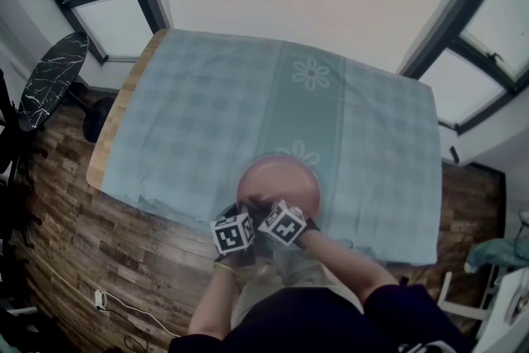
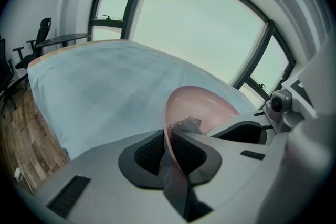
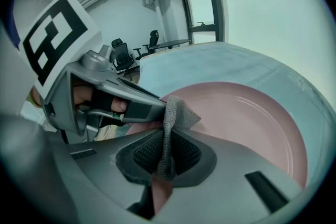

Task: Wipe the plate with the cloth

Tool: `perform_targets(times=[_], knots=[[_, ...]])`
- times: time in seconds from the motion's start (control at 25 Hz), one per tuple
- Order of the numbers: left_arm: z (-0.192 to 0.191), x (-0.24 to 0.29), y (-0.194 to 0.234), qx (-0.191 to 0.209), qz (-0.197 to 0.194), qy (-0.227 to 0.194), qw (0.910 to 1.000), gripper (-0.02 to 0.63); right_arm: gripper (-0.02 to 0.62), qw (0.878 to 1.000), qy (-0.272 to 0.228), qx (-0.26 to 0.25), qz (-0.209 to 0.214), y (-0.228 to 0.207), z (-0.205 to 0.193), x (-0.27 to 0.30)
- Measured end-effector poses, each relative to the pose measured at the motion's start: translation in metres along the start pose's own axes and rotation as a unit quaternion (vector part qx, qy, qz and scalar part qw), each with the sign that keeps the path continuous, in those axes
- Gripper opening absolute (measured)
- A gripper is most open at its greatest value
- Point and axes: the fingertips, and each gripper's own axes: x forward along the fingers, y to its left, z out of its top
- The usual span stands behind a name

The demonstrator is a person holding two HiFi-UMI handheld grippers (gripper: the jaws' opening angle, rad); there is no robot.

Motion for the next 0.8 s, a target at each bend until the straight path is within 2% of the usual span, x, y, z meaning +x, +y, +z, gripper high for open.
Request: perform_targets(times=[0.28, 0.52, 0.8], knots=[[0.0, 0.0, -0.002, -0.001, -0.003, -0.002, 1.0, 0.054, 0.034, 1.0, 0.006, 0.002, 0.03, 0.01, -0.009, -0.009], [0.001, 0.0, -0.002, -0.002, -0.006, -0.005, 1.0, 0.054, 0.034, 1.0, -0.013, 0.008, 0.016, 0.003, -0.011, -0.027], [0.001, 0.0, -0.003, -0.003, -0.008, -0.005, 0.9999, 0.054, 0.034, 0.999, -0.034, 0.021, -0.02, -0.034, -0.001, -0.045]])
